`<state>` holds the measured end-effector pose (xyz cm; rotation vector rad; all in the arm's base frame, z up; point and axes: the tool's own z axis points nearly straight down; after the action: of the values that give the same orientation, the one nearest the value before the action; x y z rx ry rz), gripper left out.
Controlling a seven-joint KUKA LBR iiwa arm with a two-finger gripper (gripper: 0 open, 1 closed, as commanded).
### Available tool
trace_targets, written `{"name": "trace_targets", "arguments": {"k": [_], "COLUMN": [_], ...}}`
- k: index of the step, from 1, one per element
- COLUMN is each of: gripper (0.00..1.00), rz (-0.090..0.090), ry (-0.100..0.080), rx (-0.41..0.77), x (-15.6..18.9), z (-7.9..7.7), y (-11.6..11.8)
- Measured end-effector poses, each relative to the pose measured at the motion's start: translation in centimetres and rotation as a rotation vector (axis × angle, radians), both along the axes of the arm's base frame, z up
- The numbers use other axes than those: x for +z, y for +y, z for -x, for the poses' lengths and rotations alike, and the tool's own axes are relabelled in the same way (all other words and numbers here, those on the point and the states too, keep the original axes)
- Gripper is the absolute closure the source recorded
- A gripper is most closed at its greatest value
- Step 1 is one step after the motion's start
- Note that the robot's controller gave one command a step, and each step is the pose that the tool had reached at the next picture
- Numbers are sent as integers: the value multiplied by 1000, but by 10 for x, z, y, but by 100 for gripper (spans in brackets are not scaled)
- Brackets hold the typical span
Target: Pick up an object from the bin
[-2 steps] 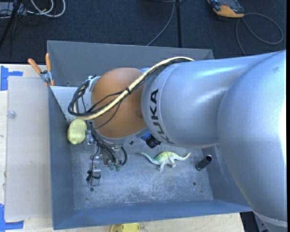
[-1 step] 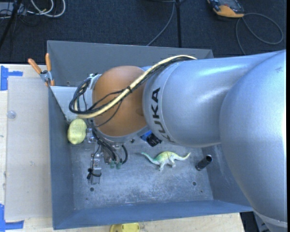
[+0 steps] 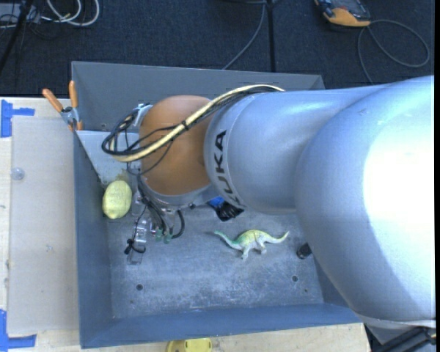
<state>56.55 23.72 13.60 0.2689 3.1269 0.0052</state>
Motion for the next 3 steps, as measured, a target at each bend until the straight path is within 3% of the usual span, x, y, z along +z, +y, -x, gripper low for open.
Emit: {"name": "trace_targets", "arguments": {"k": [1, 2, 3], "gripper": [0, 0, 0], "rz": [6, 0, 3], "ry": [11, -4, 7], "rx": [49, 327, 87], "x": [-5, -5, -66], "z": [-25, -55, -56], "y": [-17, 8, -57]}}
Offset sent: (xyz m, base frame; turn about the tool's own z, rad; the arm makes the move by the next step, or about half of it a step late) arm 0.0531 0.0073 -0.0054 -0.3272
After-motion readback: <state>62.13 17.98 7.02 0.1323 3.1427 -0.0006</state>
